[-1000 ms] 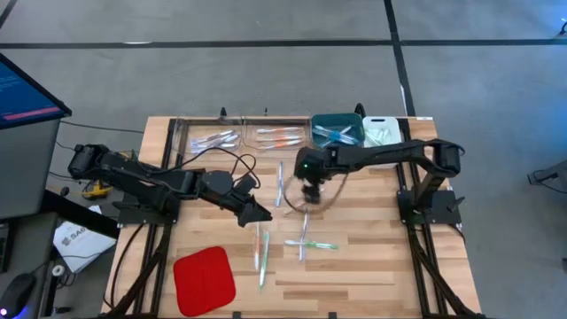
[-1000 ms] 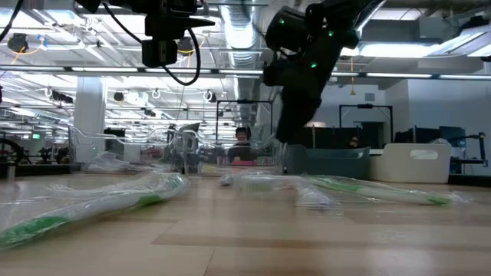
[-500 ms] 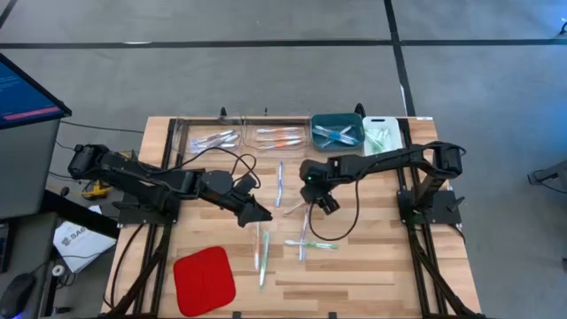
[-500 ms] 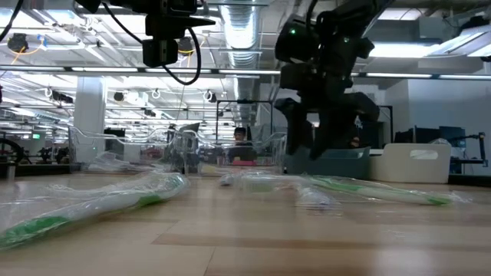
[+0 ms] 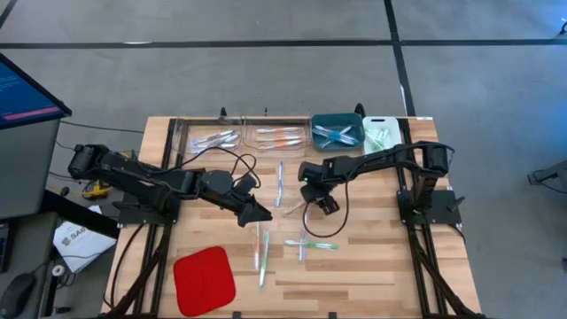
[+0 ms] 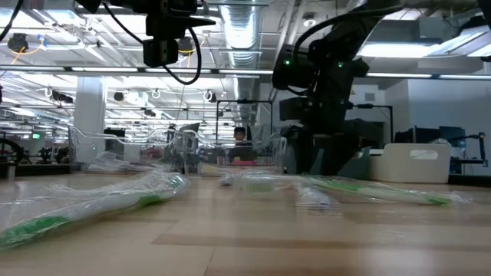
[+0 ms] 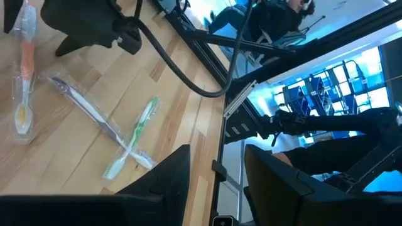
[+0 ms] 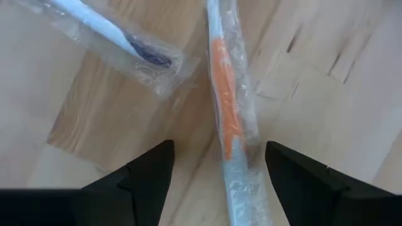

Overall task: Pick & Place Toothbrushes
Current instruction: Put the orange toothbrush into the right transparent bin

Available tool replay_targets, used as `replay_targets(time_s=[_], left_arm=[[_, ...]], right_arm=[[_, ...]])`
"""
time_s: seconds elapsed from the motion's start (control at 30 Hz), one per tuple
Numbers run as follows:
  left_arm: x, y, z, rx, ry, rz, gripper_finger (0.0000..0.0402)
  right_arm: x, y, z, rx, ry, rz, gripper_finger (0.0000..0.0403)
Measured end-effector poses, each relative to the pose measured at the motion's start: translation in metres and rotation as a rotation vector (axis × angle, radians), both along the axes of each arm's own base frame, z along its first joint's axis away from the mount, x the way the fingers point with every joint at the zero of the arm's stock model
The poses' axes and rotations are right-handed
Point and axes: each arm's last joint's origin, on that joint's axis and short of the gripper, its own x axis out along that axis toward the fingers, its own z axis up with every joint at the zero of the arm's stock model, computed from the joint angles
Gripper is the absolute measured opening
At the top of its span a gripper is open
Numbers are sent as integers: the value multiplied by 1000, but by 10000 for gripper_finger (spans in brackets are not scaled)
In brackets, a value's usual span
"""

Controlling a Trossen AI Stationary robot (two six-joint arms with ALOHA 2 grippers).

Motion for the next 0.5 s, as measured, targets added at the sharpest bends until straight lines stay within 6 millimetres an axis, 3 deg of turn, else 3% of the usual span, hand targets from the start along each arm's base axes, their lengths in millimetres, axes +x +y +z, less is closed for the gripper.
replay_targets(time_s=[0.17, 0.43, 0.5], left_arm=[[0, 0, 0, -2, 1, 1, 145], [0, 0, 0, -3, 0, 0, 145], [0, 0, 0, -3, 0, 0, 145]], right_arm=[[-1, 0, -5, 20, 35, -57, 206], [-2, 1, -6, 21, 46, -112, 27], [-1, 1, -5, 23, 48, -149, 17]])
